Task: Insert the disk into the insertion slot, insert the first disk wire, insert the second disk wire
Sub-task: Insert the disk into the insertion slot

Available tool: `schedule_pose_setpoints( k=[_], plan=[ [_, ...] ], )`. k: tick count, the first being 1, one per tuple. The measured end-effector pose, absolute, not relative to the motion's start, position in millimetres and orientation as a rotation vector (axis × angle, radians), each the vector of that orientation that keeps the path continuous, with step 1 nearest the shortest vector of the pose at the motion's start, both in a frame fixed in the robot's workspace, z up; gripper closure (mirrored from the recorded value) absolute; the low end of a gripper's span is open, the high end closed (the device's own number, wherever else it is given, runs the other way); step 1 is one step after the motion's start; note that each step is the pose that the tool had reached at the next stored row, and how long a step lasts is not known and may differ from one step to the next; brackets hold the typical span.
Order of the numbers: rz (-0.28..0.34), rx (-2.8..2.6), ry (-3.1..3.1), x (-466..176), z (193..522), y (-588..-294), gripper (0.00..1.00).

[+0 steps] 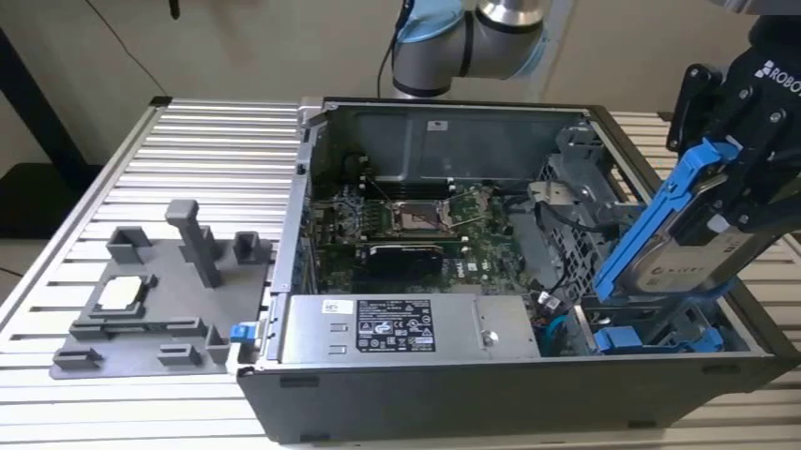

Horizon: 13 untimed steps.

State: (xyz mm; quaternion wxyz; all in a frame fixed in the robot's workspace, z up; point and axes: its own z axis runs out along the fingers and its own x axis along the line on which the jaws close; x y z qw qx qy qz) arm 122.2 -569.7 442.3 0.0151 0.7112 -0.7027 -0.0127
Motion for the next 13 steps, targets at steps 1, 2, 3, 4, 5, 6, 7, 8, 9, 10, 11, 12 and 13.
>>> schedule_pose_setpoints(
  k=[1, 2, 3, 4, 5, 6, 7, 8, 9, 10, 11, 12, 13],
  plan=[
    [-0.040, 2.214, -2.186, 122.4, 440.8, -569.8, 0.67],
    [-0.040, 2.215, -2.185, 122.6, 439.2, -569.9, 0.67],
    [-0.040, 2.215, -2.184, 122.8, 437.7, -570.0, 0.67],
    [-0.040, 2.216, -2.183, 123.1, 436.2, -570.1, 0.67],
    [-0.040, 2.217, -2.182, 123.2, 434.7, -570.4, 0.67],
    [-0.040, 2.218, -2.181, 123.3, 433.3, -570.7, 0.67],
    [-0.040, 2.219, -2.180, 123.3, 432.0, -571.1, 0.67],
    [-0.040, 2.219, -2.180, 123.3, 430.8, -571.6, 0.67],
    [-0.040, 2.220, -2.179, 123.3, 429.5, -571.9, 0.67],
    [-0.040, 2.221, -2.179, 123.3, 428.1, -572.2, 0.67],
    [-0.040, 2.221, -2.178, 123.3, 426.8, -572.5, 0.67],
    [-0.040, 2.222, -2.177, 123.3, 425.3, -572.7, 0.67],
    [-0.040, 2.223, -2.177, 123.3, 424.0, -572.8, 0.67]
  ],
)
